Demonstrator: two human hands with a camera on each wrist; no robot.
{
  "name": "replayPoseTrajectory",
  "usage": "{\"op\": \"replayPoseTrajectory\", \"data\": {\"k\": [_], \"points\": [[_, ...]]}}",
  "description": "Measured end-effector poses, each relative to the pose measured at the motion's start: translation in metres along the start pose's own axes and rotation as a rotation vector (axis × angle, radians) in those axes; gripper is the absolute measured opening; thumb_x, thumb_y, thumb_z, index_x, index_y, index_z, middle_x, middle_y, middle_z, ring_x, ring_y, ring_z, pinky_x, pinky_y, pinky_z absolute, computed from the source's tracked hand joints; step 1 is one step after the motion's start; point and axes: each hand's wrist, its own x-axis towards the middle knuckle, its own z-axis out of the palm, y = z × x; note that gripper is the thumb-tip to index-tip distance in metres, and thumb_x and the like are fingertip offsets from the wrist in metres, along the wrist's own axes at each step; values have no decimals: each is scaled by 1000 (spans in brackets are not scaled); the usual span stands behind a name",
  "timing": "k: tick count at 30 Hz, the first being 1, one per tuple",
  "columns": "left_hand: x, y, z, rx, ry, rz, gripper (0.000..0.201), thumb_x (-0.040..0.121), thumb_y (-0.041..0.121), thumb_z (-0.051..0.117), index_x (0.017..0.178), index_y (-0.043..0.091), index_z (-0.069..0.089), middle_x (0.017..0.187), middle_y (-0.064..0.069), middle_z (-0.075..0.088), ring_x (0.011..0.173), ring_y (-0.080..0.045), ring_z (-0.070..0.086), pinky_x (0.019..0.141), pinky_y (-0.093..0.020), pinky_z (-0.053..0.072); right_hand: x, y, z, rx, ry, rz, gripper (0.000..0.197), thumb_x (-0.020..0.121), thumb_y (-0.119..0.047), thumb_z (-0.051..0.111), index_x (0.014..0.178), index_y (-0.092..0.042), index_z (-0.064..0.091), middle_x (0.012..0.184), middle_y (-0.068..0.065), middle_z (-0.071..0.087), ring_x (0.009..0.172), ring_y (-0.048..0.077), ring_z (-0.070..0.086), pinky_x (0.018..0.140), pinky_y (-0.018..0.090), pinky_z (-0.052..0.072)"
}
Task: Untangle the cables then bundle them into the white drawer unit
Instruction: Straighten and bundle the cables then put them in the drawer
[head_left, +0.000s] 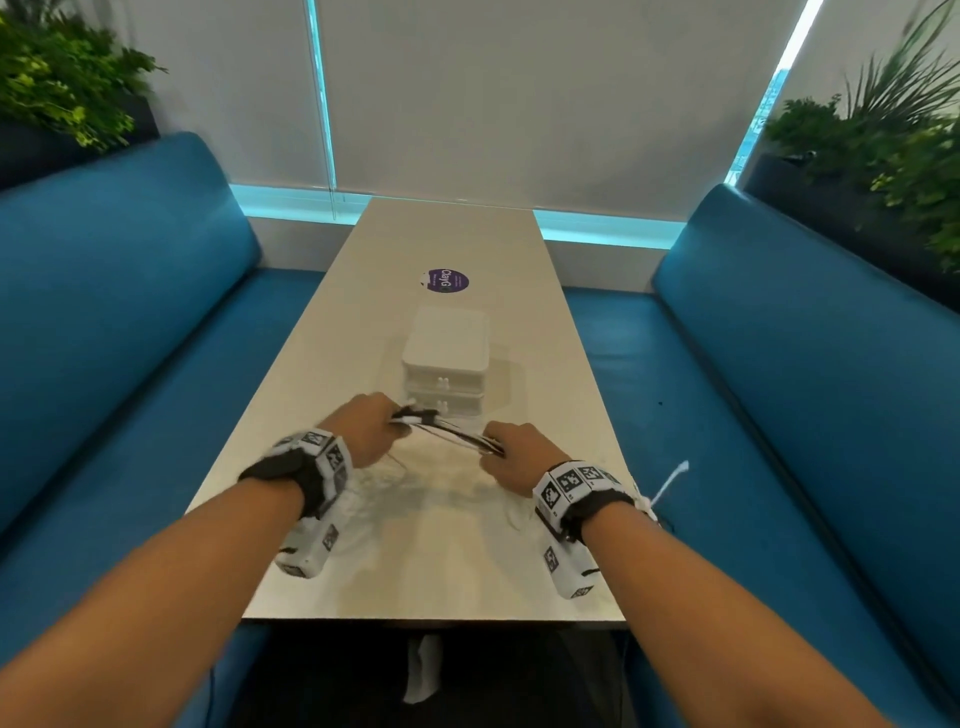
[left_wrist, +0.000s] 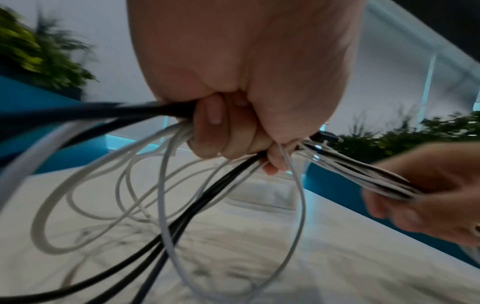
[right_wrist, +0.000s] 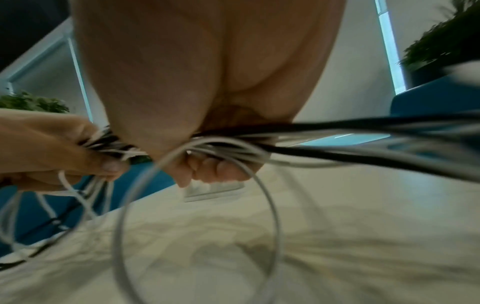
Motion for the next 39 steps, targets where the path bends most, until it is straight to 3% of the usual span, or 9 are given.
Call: {"op": "replayPoseTrajectory", "data": {"k": [7, 11, 14, 18, 22, 25, 27, 32, 39], "points": [[-7, -62, -18, -56, 100, -246, 22, 97, 32, 61, 89, 12, 65, 73, -8, 62, 61, -25, 58, 52, -28, 36, -18, 51, -4, -66, 45, 124, 23, 92, -31, 63, 111, -22, 52, 102, 2, 64, 90, 24, 63, 81, 36, 53], [-6, -59, -9, -48, 92, -260, 20, 97, 30, 62, 90, 11, 65, 72, -6, 60, 62, -23, 58, 53, -29, 36, -32, 72, -8, -143, 44, 217, 25, 87, -34, 65, 98, -22, 46, 94, 0, 60, 84, 21, 60, 71, 33, 47], [-4, -54, -5, -54, 106, -271, 20, 97, 30, 61, 89, 11, 62, 73, -6, 58, 63, -23, 57, 53, -29, 36, -40, 84, -15, -158, -18, 302, 41, 78, -51, 71, 97, -23, 46, 91, 0, 59, 79, 20, 59, 67, 34, 48], [-3, -66, -9, -20, 128, -305, 25, 96, 32, 62, 90, 8, 63, 72, -7, 59, 64, -26, 59, 54, -30, 37, -54, 116, -22, -130, -31, 360, 41, 77, -64, 67, 91, -32, 46, 92, -2, 60, 82, 20, 59, 79, 41, 41], [-7, -65, -3, 6, 110, -313, 23, 96, 32, 62, 92, 9, 63, 73, -7, 58, 63, -23, 58, 55, -30, 38, -59, 128, -22, -106, 22, 305, 20, 88, -47, 65, 98, -34, 54, 109, -4, 55, 98, 18, 57, 97, 46, 34], [-6, -58, -1, 28, 101, -293, 22, 97, 32, 61, 88, 12, 60, 73, -6, 58, 63, -23, 57, 56, -30, 39, -58, 128, -20, -241, 3, 295, 25, 92, -41, 64, 114, -30, 59, 119, -1, 49, 113, 20, 52, 101, 48, 36], [-7, -57, -2, 32, 104, -292, 22, 97, 32, 60, 86, 12, 59, 73, -6, 58, 63, -23, 58, 55, -30, 38, -59, 129, -20, -241, 0, 330, 28, 92, -42, 63, 114, -28, 53, 113, 0, 58, 106, 22, 58, 96, 44, 40], [-6, -59, 1, 51, 100, -292, 23, 97, 34, 60, 91, 11, 61, 77, -8, 60, 66, -26, 60, 55, -30, 40, -68, 130, -23, -145, 96, 367, 14, 88, -29, 61, 89, -25, 48, 86, -2, 61, 78, 20, 60, 61, 29, 44], [-3, -62, 2, 71, 111, -297, 24, 96, 35, 60, 92, 11, 63, 76, -7, 60, 65, -25, 60, 55, -29, 40, -76, 153, -32, -49, 152, 376, 37, 82, -32, 70, 69, -23, 36, 63, -4, 46, 57, 16, 36, 55, 29, 35]]}}
